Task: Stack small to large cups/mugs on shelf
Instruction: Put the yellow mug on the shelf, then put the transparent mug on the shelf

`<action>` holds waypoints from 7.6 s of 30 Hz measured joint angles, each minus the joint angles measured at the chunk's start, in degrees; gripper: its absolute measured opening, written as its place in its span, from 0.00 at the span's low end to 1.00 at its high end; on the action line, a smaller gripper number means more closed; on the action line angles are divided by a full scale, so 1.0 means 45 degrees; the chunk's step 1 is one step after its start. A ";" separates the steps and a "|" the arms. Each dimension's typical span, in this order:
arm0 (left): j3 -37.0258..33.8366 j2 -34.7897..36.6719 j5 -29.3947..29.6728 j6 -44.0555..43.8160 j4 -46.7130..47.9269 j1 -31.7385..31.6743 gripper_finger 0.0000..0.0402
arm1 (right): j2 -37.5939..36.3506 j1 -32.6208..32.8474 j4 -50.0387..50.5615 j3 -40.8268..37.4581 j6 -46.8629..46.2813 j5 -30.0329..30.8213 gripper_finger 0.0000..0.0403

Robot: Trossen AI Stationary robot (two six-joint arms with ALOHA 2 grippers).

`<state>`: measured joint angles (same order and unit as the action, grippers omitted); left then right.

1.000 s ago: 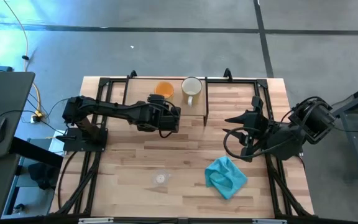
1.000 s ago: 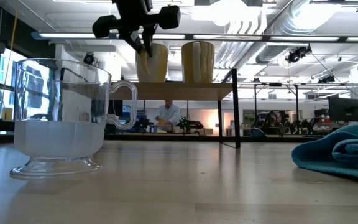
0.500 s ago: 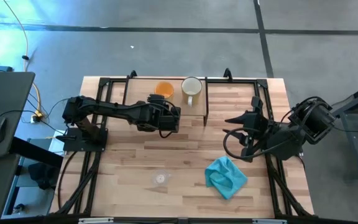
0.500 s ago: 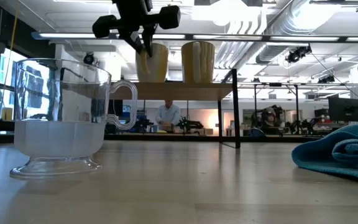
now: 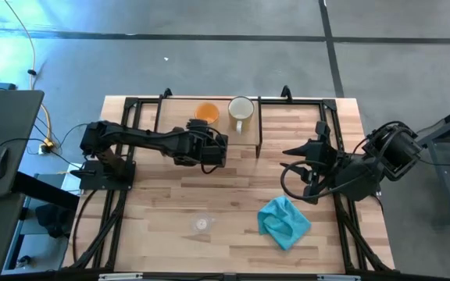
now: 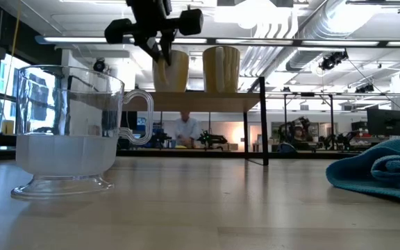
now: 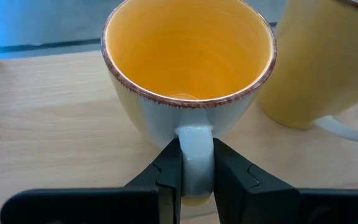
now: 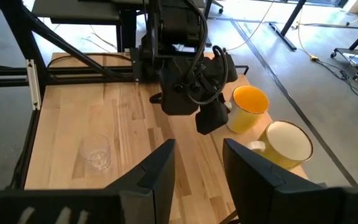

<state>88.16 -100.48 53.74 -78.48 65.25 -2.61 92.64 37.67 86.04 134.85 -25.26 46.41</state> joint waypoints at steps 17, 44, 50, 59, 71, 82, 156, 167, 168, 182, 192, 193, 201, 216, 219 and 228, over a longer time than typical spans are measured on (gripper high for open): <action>0.0000 -0.0020 0.0053 0.0006 -0.0209 0.0000 0.37 | 0.0000 0.0000 0.0171 0.0000 -0.0058 -0.0189 0.31; 0.0000 -0.0020 0.0102 0.0001 -0.0481 0.0588 0.39 | 0.0000 -0.0002 0.0335 0.0000 -0.0056 -0.0263 0.31; 0.0000 -0.0020 -0.0044 0.0008 -0.0291 0.0729 0.39 | 0.0000 0.0000 0.0335 0.0000 -0.0058 -0.0452 0.31; 0.0000 -0.0020 -0.0100 -0.0699 0.0692 0.1671 0.39 | 0.0000 0.0000 0.0355 0.0000 0.0044 -0.0452 0.31; 0.0002 -0.0020 -0.0039 -0.0990 0.0855 0.4334 0.39 | 0.0000 -0.0005 0.0364 0.0000 0.0283 -0.0497 0.31; 0.0243 -0.0020 0.0294 -0.0239 0.0860 0.7552 0.39 | 0.0049 -0.0060 0.0355 -0.1275 -0.0413 -0.3543 0.31; -0.5439 -0.0025 -0.3029 -0.3869 -0.5999 1.0886 0.39 | 0.3450 -0.4789 -1.6734 -1.2930 0.2467 -1.2575 0.31; -0.5547 -0.0025 -0.3073 -0.1998 -0.7135 1.0076 0.39 | 0.3952 -0.4760 -1.6710 -1.2934 0.2157 -1.2816 0.31; -0.5547 -0.0025 -0.3149 -0.1981 -0.7126 1.0086 0.39 | 0.3983 -0.4760 -1.6796 -1.2934 0.2161 -1.2818 0.31; -0.5979 -0.0025 -0.3290 -0.2396 -0.7357 1.0074 0.39 | 0.4797 -0.4740 -1.7482 -1.2934 0.1750 -1.3428 0.31; -0.5974 -0.0025 -0.3026 -0.2184 -0.7349 0.9797 0.39 | 0.4998 -0.4676 -1.7552 -1.2934 0.1617 -1.3477 0.31; -0.5974 -0.0025 -0.3026 -0.2176 -0.7349 0.9797 0.39 | 0.4998 -0.4703 -1.7512 -1.2934 0.1617 -1.3454 0.31; -0.5974 -0.0025 -0.3181 -0.2180 -0.7349 0.9836 0.39 | 0.4998 -0.4995 -1.5469 -1.2932 0.2065 -1.2475 0.31; -0.5974 -0.0025 -0.3162 -0.2321 -0.7426 0.9821 0.39 | 0.4998 -0.5293 -1.5809 -1.2050 0.3390 -1.1759 0.31; -0.5965 -0.0025 -0.3153 -0.2440 -0.7285 0.9756 0.39 | 0.4998 -0.5314 -1.5826 -1.2050 0.3390 -1.1817 0.31; -0.5979 -0.0433 -0.3295 -0.2947 -0.6946 0.9292 0.39 | 0.4998 -0.5238 -1.6006 -1.2043 0.3319 -1.2508 0.31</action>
<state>61.25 -102.43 38.91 -91.74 33.99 39.20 115.13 14.10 14.01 80.66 -10.32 -9.87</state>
